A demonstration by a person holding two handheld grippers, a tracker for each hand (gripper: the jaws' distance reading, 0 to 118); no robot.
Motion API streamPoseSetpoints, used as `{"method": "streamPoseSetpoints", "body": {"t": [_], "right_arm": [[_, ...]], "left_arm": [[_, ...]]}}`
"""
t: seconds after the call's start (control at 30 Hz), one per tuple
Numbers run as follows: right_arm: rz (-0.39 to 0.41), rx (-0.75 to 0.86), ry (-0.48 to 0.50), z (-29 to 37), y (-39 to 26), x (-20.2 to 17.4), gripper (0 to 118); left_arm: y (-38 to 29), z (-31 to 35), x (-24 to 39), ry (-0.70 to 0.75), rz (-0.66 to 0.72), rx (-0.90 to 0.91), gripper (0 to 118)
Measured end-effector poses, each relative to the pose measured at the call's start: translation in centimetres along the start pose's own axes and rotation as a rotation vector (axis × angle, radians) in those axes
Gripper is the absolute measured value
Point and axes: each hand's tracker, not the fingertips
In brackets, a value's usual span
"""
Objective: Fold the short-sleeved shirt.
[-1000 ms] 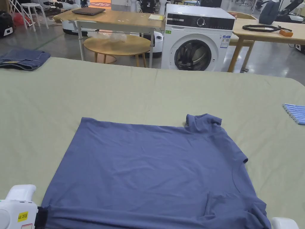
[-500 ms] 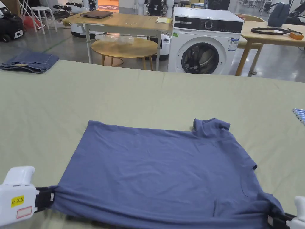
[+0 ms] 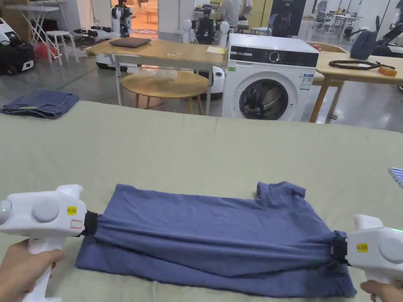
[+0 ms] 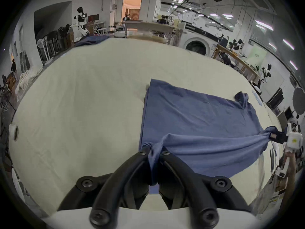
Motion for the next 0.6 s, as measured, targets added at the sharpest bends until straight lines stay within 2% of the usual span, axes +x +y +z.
{"method": "streamPoseSetpoints", "body": {"t": [0.17, 0.3, 0.33, 0.4, 0.43, 0.47, 0.5, 0.6], "right_arm": [[-0.002, -0.041, -0.012, -4.7, 1.1, 0.6, 5], [0.003, -0.058, -0.021, -5.5, 1.2, 0.3, 9], [0.012, -0.056, -0.031, -5.4, 1.2, 0.0, 13], [0.037, -0.017, -0.06, -4.6, 1.0, -0.3, 31], [0.041, 0.016, -0.066, -4.5, 0.9, -0.3, 46], [0.049, 0.067, -0.073, -3.8, 0.7, -0.5, 63], [0.065, 0.108, -0.074, -3.0, 0.5, -0.8, 67], [0.115, 0.248, -0.084, -0.2, -0.1, -2.3, 66]], "left_arm": [[1.3, -3.2, -0.8, 0.023, 0.012, -0.06, 3], [1.4, -3.7, -0.9, 0.02, 0.039, -0.079, 3], [1.1, -3.7, -0.8, 0.02, 0.04, -0.08, 4], [0.9, -3.1, -0.7, 0.024, 0.032, -0.07, 23], [0.8, -2.7, -0.6, 0.031, 0.025, -0.054, 31], [0.4, -1.4, 0.1, 0.035, 0.009, -0.027, 34], [0.2, -0.5, 0.2, 0.025, 0.01, 0.005, 36], [0.1, 1.2, 0.4, -0.053, 0.033, 0.09, 37]]}}
